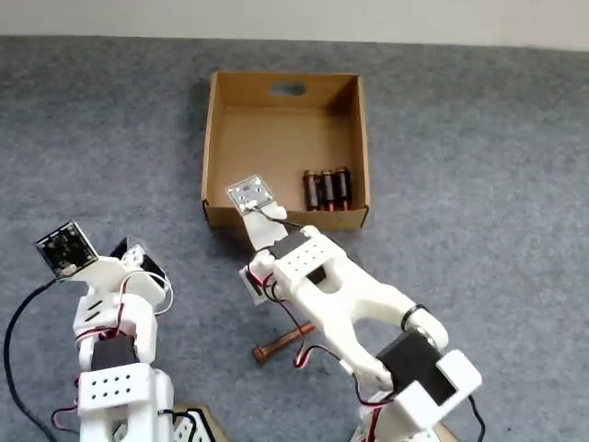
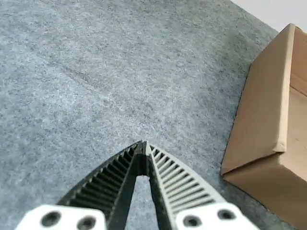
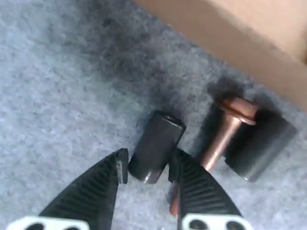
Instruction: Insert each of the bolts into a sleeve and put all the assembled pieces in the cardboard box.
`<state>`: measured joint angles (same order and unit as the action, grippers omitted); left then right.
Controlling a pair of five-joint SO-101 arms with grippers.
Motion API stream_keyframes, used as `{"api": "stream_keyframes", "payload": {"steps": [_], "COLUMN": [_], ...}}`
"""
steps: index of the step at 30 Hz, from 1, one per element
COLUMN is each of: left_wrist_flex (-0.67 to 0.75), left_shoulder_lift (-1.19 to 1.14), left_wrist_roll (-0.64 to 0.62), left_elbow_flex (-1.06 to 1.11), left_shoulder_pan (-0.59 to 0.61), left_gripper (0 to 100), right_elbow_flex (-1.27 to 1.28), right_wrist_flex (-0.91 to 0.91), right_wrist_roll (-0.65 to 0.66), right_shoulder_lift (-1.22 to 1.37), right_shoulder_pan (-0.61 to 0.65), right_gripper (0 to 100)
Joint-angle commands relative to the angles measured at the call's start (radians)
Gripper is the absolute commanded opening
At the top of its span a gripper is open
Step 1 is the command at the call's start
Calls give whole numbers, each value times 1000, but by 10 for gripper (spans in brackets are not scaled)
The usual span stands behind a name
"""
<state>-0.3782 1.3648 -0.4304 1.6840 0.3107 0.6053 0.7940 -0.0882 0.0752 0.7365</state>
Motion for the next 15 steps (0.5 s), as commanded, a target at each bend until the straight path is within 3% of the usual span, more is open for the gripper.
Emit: {"api": "stream_keyframes", "payload": {"steps": [1,4,7,15], "left_wrist_flex": [18,18,18,18], "left_shoulder_lift": [12,12,12,12], "left_wrist_roll": [-9,-9,-8,-8], "left_elbow_flex": [-8,-8,-8,-7], "left_shoulder_pan": [8,-10,-38,-38], "left_gripper": [24,24,24,24], "right_elbow_flex": [-33,-44,-41,-38], "right_wrist_flex": [-8,-7,-5,183], "right_wrist_roll": [11,11,12,63], "right_shoulder_lift": [70,67,18,-326], "right_shoulder_pan": [-10,-13,-15,-70], "right_gripper": [145,116,11,5]}}
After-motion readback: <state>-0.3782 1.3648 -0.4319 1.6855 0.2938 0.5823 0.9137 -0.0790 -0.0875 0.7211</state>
